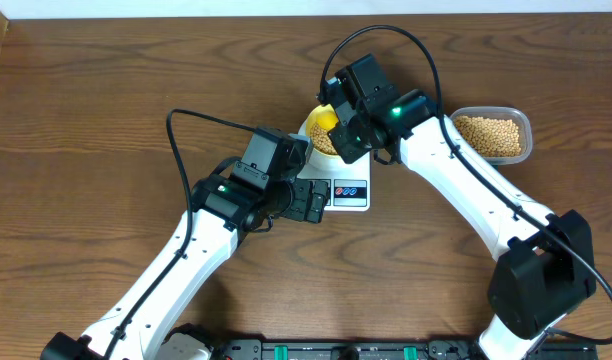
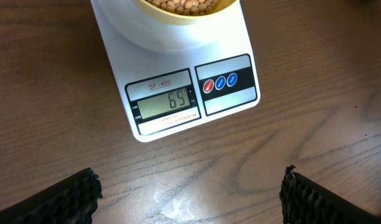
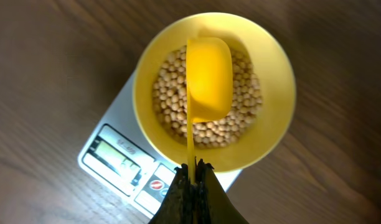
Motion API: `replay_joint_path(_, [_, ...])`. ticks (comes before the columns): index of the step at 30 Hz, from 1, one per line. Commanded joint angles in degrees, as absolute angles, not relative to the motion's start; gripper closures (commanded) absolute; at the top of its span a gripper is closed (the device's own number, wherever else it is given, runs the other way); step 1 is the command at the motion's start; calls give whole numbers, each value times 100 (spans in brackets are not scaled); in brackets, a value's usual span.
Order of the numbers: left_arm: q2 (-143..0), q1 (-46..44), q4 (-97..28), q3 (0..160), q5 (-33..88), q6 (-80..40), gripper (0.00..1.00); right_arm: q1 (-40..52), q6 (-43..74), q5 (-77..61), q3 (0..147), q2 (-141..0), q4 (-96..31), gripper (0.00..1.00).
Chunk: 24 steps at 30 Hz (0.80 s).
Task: Scoop item into bowl and weigh 50g on scale
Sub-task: 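Tilt the scoop over the bowl to pour chickpeas in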
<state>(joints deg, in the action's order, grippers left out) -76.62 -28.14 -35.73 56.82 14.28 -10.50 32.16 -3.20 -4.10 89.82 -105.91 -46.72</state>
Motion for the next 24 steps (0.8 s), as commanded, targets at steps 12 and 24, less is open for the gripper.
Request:
replay_joint_path(12, [-7588,-2810,-3570,5636,1452,-1020,6,3234,-325,-1253,8912,-10589,-4698,99])
replay_joint_path(24, [-7588,-2810,-3570,5636,1452,-1020,6,2926,-283,-548,8912,-10589,-4707,99])
